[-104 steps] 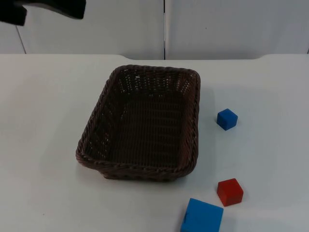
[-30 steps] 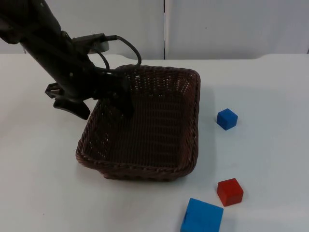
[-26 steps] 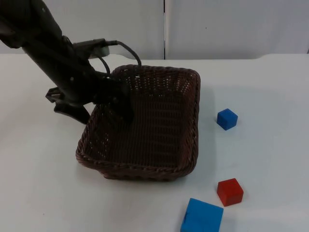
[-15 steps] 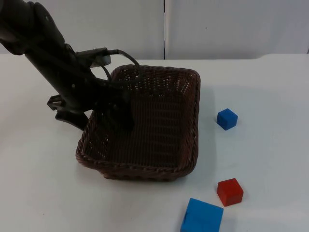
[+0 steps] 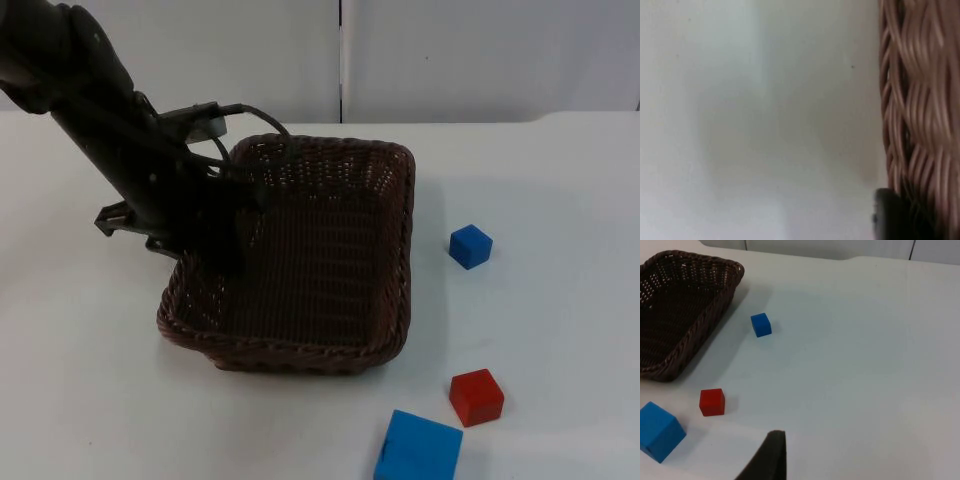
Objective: Pick up the basket with the left hand and place the largest block into the basket with the right hand.
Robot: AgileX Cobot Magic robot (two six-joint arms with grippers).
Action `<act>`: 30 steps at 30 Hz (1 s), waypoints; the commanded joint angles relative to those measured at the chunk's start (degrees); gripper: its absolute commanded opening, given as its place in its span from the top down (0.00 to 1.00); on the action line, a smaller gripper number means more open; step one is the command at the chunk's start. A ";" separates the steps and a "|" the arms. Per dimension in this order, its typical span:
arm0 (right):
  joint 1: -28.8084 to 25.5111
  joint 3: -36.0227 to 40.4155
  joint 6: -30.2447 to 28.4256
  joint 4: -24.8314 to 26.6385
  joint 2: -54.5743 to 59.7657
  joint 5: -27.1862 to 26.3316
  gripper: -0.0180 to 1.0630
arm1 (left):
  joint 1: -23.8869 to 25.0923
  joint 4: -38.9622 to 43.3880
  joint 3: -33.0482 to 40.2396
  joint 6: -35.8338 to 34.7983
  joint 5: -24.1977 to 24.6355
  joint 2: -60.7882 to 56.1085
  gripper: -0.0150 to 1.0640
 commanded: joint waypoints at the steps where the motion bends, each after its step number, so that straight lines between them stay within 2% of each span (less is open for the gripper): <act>1: -0.35 0.13 -0.36 0.19 -0.21 -0.32 0.01 | -0.27 0.14 -0.28 -0.66 0.75 -1.00 0.90; 2: -0.35 0.13 -0.36 0.19 -0.21 -0.32 0.01 | -0.27 0.14 -0.28 -0.66 0.75 -1.00 0.90; 4: -0.35 0.13 -0.36 0.19 -0.21 -0.32 0.01 | -0.27 0.01 -0.28 -0.66 0.99 -2.29 0.99; 24: -0.35 0.13 -0.36 0.19 -0.21 -0.32 0.01 | -0.16 -1.75 1.11 -2.47 7.53 -15.41 0.99; 27: -0.35 0.13 -0.36 0.19 -0.21 -0.32 0.01 | -0.16 -1.75 2.87 -2.47 7.47 -17.10 0.99; 30: -0.35 0.13 -0.36 0.19 -0.21 -0.32 0.01 | -0.08 -1.55 7.15 -2.47 4.97 -20.49 0.99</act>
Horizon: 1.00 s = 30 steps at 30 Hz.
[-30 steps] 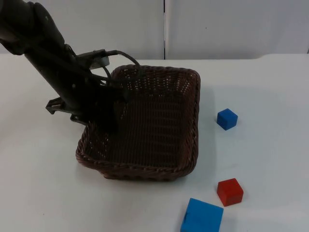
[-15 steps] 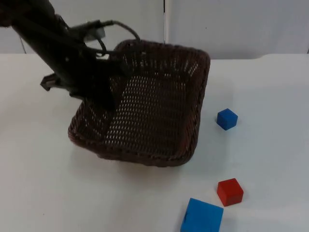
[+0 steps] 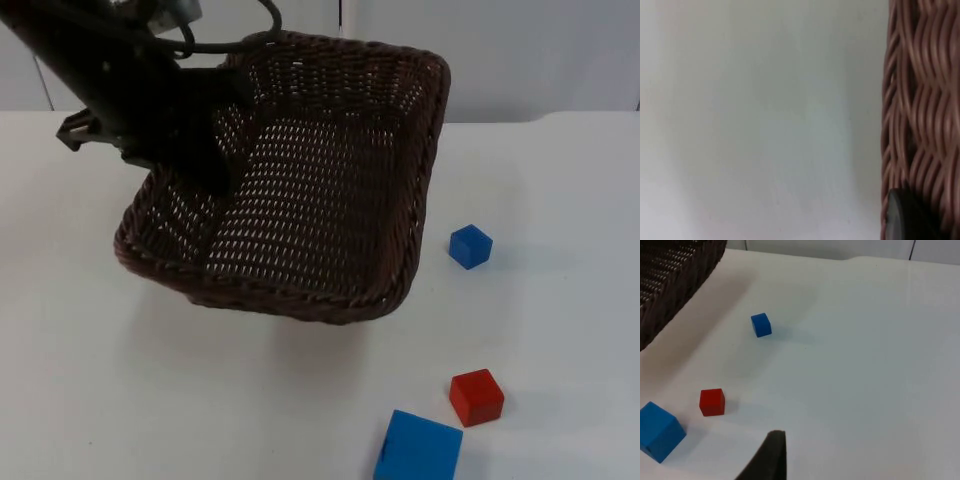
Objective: Pick up the basket with the left hand and place the largest block into the basket with the right hand.
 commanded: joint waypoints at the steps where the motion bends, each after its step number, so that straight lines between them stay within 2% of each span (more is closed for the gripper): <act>1: -0.35 0.13 -0.36 0.09 -0.21 -0.32 0.01 | -0.08 -1.11 3.53 -0.48 -1.86 -3.77 0.99; 21: -0.35 0.13 -0.36 0.09 -0.21 -0.32 0.01 | 0.66 0.13 13.54 -0.48 0.03 -17.56 0.99; 30: -0.35 0.13 -0.36 0.09 -0.21 -0.32 0.01 | 9.60 -1.01 22.92 -0.05 2.14 -24.22 0.99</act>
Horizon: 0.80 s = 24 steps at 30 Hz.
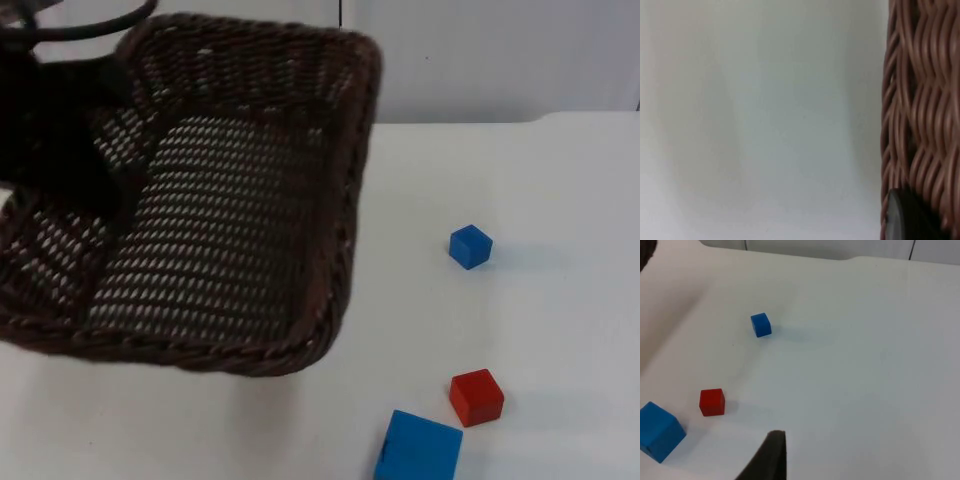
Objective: Pick up the basket with the left hand and place the largest block into the basket with the right hand.
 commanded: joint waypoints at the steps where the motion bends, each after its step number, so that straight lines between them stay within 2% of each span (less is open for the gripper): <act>1: -0.35 0.13 -0.23 0.09 -0.21 -0.32 0.01 | 1.94 -1.46 2.66 0.10 0.91 -2.69 0.99; 10: -0.35 0.13 -0.23 0.09 -0.21 -0.32 0.01 | 11.47 -1.46 13.09 1.59 1.65 -13.45 0.99; 24: -0.35 0.13 -0.23 0.09 -0.21 -0.32 0.01 | 11.59 -0.75 13.19 1.59 3.00 -15.67 0.99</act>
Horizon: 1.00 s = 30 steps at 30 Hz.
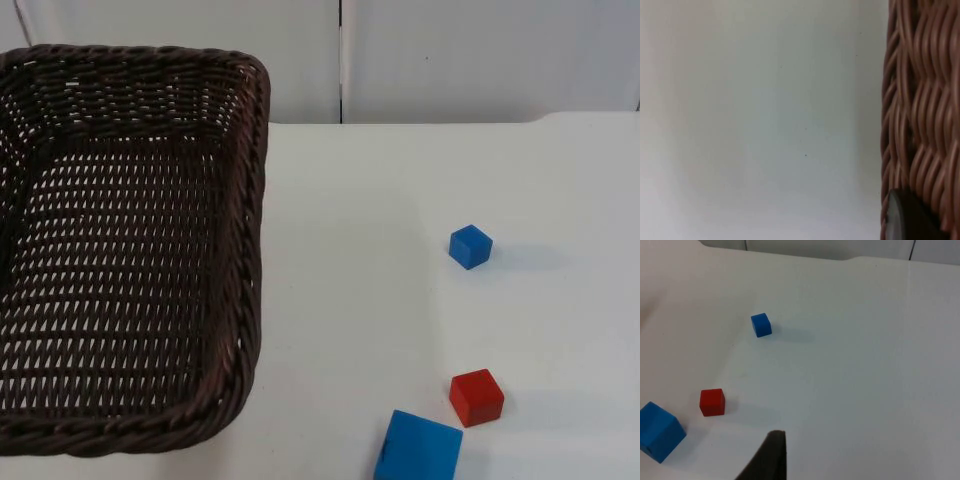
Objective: Pick up the basket with the left hand and place the largest block into the basket with the right hand.
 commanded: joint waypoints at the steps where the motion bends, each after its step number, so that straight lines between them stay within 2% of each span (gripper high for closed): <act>1: -0.35 0.13 -0.23 0.09 -0.21 -0.32 0.01 | 0.26 -0.47 0.09 0.14 0.21 -0.58 0.99; 5: -0.35 0.13 -0.23 0.09 -0.21 -0.32 0.01 | 0.26 0.00 0.09 0.14 1.94 -0.58 0.99; 30: -0.35 0.13 -0.19 0.34 -0.21 -0.32 0.01 | 0.26 0.00 0.09 0.14 2.17 -0.58 0.99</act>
